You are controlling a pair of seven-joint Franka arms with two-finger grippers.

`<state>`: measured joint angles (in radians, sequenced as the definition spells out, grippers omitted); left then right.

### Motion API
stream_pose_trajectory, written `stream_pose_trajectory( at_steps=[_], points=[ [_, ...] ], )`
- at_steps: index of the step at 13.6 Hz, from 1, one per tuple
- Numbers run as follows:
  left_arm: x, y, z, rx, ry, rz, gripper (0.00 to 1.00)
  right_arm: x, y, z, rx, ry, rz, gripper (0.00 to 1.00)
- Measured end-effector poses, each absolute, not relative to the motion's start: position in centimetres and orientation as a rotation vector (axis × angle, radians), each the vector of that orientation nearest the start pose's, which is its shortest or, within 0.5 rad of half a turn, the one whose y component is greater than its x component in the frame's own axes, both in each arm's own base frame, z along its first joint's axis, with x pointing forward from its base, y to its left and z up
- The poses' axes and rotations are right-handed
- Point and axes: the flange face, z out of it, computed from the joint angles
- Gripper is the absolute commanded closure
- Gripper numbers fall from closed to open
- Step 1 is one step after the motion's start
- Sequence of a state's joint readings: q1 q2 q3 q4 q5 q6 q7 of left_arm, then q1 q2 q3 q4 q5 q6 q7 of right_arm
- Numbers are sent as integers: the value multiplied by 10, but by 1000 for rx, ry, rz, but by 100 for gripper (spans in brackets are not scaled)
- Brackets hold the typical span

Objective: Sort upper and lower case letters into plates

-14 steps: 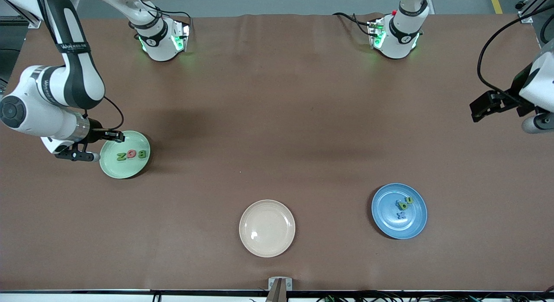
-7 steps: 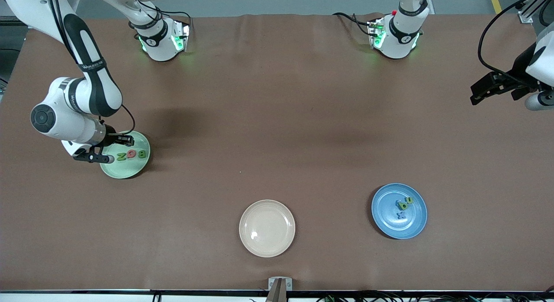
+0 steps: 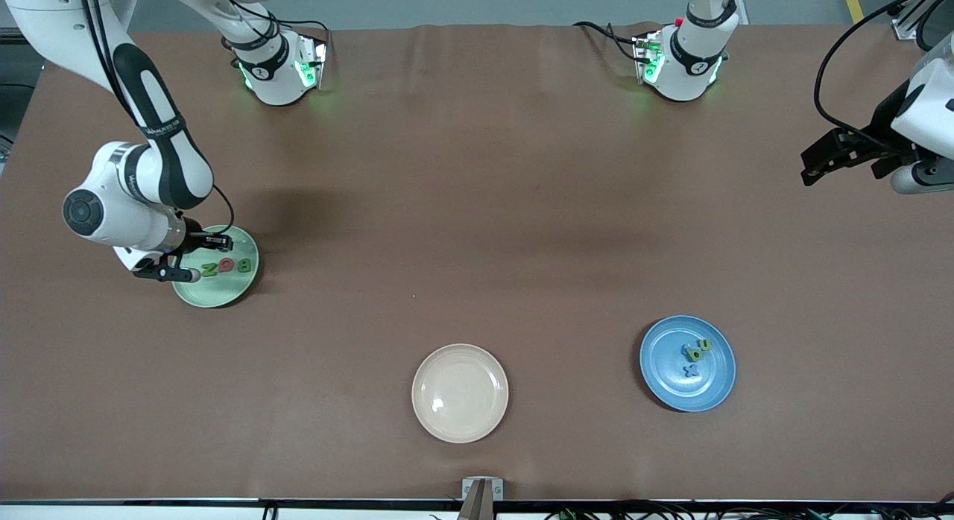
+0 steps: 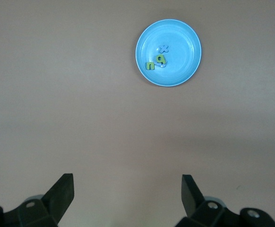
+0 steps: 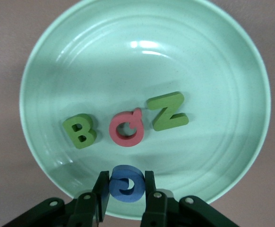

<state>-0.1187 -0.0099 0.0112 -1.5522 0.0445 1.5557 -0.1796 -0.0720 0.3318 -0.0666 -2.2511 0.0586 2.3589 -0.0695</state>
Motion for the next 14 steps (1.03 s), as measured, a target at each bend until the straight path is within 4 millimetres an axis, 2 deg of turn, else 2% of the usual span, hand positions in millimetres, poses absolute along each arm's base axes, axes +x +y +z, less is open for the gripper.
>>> stream_pose_trajectory(
  at_steps=[1, 2, 4, 5, 6, 7, 9, 12, 14],
  points=[
    [548, -57, 637, -3098, -104, -39, 0, 511, -72, 195, -3082, 176, 339, 49],
    [550, -60, 636, -3099, -97, -47, 0, 510, -72, 191, -3082, 176, 341, 3],
    [551, -61, 635, -3100, -95, -53, 0, 509, -70, 191, -3080, 171, 350, 0],
    [551, -61, 635, -3100, -96, -53, 0, 511, -68, 198, -3077, 167, 356, 0],
    [551, -61, 634, -3100, -96, -53, 0, 514, -67, 213, -3074, 161, 353, 0],
    [551, -61, 634, -3100, -96, -54, 0, 517, -65, 237, -3072, 155, 337, 0],
    [554, -61, 634, -3102, -96, -76, 0, 520, -63, 305, -3069, 144, 285, 0],
    [558, -61, 631, -3102, -87, -85, 0, 523, -62, 419, -3063, 123, 226, 0],
    [558, -60, 631, -3103, -79, -89, 0, 532, -63, 491, -3067, 107, 198, 0]
  ],
)
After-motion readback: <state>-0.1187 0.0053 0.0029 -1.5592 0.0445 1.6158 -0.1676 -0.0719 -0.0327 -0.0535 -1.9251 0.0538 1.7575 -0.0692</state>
